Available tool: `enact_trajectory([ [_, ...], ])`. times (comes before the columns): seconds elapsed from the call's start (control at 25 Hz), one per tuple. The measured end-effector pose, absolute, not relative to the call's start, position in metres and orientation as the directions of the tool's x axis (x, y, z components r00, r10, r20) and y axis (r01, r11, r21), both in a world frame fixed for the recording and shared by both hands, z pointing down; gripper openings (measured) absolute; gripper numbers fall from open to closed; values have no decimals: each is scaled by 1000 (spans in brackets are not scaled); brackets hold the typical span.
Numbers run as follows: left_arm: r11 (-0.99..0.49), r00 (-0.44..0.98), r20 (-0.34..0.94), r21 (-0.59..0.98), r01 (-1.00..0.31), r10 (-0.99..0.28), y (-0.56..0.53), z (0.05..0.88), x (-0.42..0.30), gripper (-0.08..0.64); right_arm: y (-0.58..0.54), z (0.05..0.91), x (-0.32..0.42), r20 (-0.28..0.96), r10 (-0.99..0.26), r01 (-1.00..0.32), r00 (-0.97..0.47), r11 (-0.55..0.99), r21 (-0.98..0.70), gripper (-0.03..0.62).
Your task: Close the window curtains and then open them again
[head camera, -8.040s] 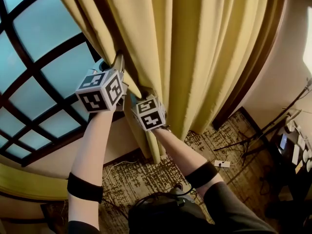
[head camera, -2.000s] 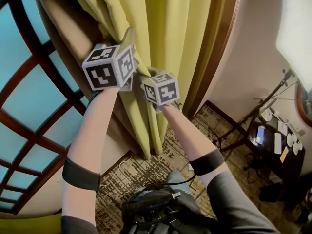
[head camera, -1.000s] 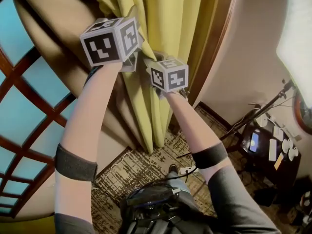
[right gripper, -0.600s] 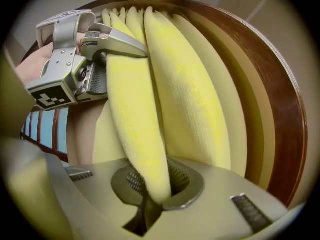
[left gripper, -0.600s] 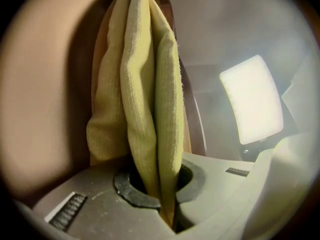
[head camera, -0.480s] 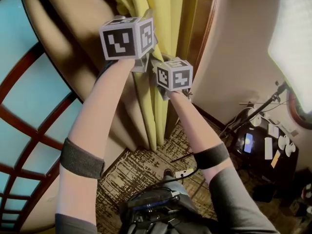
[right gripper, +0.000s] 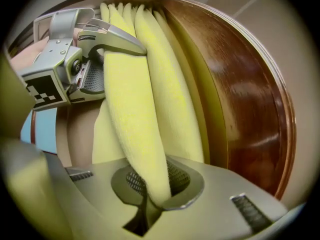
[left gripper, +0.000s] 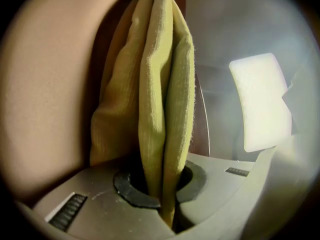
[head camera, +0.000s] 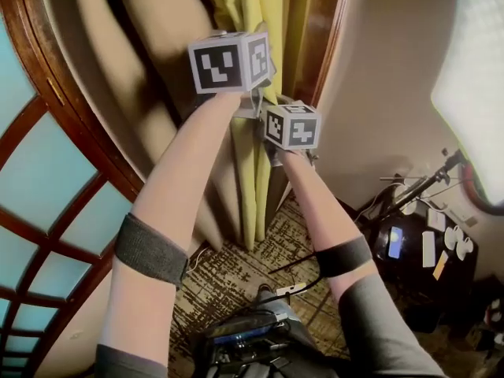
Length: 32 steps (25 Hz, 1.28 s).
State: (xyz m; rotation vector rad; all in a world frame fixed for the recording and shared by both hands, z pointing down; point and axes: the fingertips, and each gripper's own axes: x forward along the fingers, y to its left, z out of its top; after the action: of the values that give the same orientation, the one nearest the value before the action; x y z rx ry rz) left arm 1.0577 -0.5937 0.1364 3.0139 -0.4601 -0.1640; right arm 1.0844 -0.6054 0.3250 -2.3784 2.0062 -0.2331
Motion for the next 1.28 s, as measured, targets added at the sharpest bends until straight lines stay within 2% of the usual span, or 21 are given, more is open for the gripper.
enact_trajectory([
  [0.56, -956, 953, -85, 72, -285, -291, -597, 157, 980, 11, -618, 348, 1013, 127, -986, -990, 111, -120, -71, 32],
  [0.88, -962, 961, -48, 15, -272, -273, -575, 180, 898, 11, -597, 370, 931, 165, -980, -993, 113, -118, -26, 32],
  [1.28, -968, 966, -64, 44, -247, -249, -546, 193, 822, 14, -562, 383, 847, 183, -971, -988, 152, -153, 7, 44],
])
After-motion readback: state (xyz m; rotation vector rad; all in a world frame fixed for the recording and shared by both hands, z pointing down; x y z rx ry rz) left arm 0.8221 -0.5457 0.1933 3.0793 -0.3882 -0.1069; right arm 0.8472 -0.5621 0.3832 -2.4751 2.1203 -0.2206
